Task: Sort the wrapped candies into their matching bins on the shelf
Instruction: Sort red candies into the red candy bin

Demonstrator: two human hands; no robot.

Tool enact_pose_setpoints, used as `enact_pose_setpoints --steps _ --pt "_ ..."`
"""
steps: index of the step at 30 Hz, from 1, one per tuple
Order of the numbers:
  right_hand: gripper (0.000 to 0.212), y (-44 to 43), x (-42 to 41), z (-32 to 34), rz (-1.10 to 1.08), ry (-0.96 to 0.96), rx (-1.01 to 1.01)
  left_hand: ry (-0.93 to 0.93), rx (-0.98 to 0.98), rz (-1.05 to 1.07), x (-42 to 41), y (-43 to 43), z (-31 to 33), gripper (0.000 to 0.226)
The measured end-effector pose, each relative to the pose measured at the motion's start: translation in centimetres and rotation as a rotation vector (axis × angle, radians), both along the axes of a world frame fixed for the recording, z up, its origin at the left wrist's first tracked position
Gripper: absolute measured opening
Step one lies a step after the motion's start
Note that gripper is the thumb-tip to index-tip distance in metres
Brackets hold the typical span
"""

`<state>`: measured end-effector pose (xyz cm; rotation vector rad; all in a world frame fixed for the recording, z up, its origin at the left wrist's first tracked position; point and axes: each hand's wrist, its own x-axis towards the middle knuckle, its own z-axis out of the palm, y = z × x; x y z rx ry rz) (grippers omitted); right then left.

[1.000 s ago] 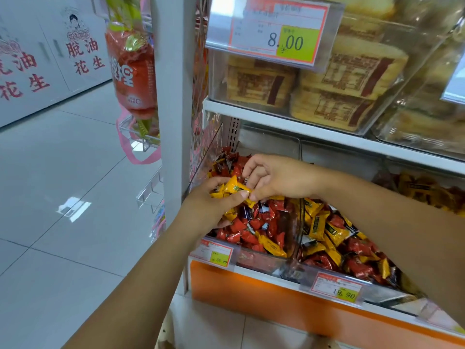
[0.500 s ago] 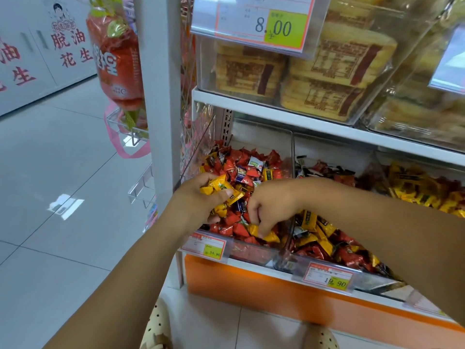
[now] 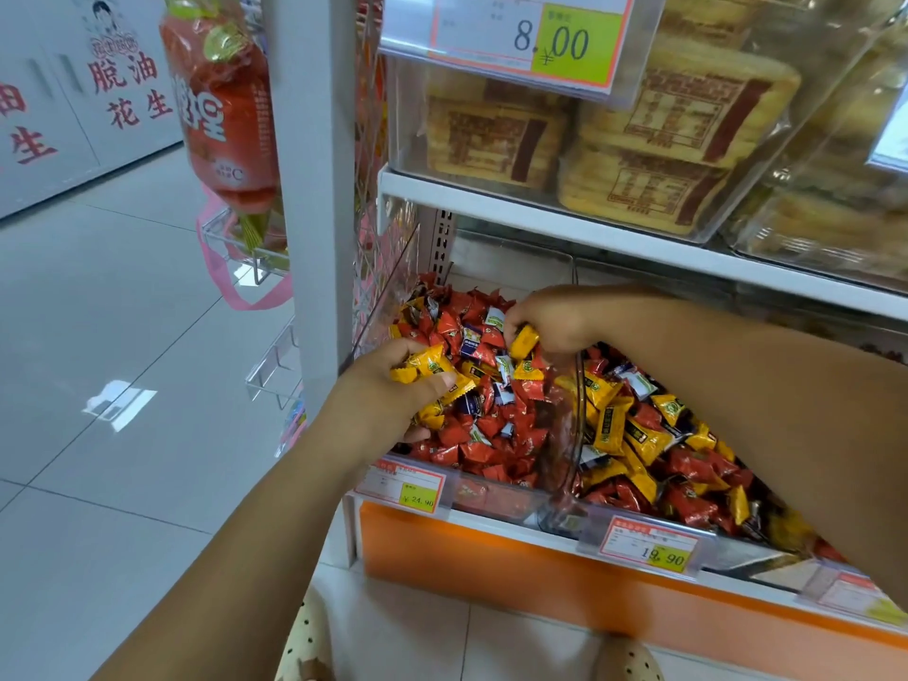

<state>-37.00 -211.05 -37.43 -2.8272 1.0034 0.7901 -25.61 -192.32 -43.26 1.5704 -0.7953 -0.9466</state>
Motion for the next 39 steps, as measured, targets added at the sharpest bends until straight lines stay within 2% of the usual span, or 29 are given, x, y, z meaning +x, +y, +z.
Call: enact_pose_setpoints --steps 8,11,12,15,17,20,23,27,30,33,35,37,39 --pt "0.078 0.7 0.3 -0.9 0.064 0.165 -0.069 0.007 0.019 -0.005 0.0 0.1 0.2 0.023" --pt "0.086 0.9 -0.1 -0.7 0.06 0.169 -0.081 -0.017 0.023 -0.005 -0.1 0.4 0.4 0.016" --pt "0.084 1.0 -0.3 -0.5 0.03 0.121 -0.037 -0.034 0.024 0.0 -0.1 0.6 0.5 0.016" --pt "0.063 1.4 -0.7 0.6 -0.059 -0.145 0.132 -0.068 0.032 0.025 -0.1 1.0 0.7 0.021" --pt "0.066 1.9 -0.6 0.8 -0.104 -0.259 0.183 -0.092 0.04 0.019 0.0 1.3 0.7 0.02" --pt "0.058 2.8 0.5 -0.3 -0.165 -0.231 0.178 -0.097 0.035 0.001 0.0 1.4 0.8 0.015" --pt "0.028 3.1 1.7 -1.8 -0.173 -0.152 0.133 -0.092 0.032 -0.004 0.0 1.4 0.7 0.015" --pt "0.044 3.4 2.3 -3.1 -0.184 -0.139 0.081 -0.083 0.034 -0.012 0.1 1.4 0.6 0.018" --pt "0.044 3.4 2.4 -3.6 -0.191 -0.175 0.105 -0.095 0.046 -0.01 0.2 1.4 0.5 0.021" --pt "0.054 3.4 1.8 -3.4 -0.218 -0.328 0.187 -0.093 0.056 -0.004 0.2 1.3 0.4 0.019" --pt "0.045 3.7 1.5 -3.3 -0.189 -0.381 0.208 -0.089 0.049 0.002 0.2 1.3 0.5 0.016" --pt "0.027 4.1 1.3 -3.5 -0.126 -0.322 0.172 -0.077 0.048 0.019 0.0 1.2 0.6 0.016" --pt "0.023 4.4 1.1 -3.9 -0.109 -0.287 0.118 -0.07 0.053 0.04 -0.2 1.2 0.7 0.017"
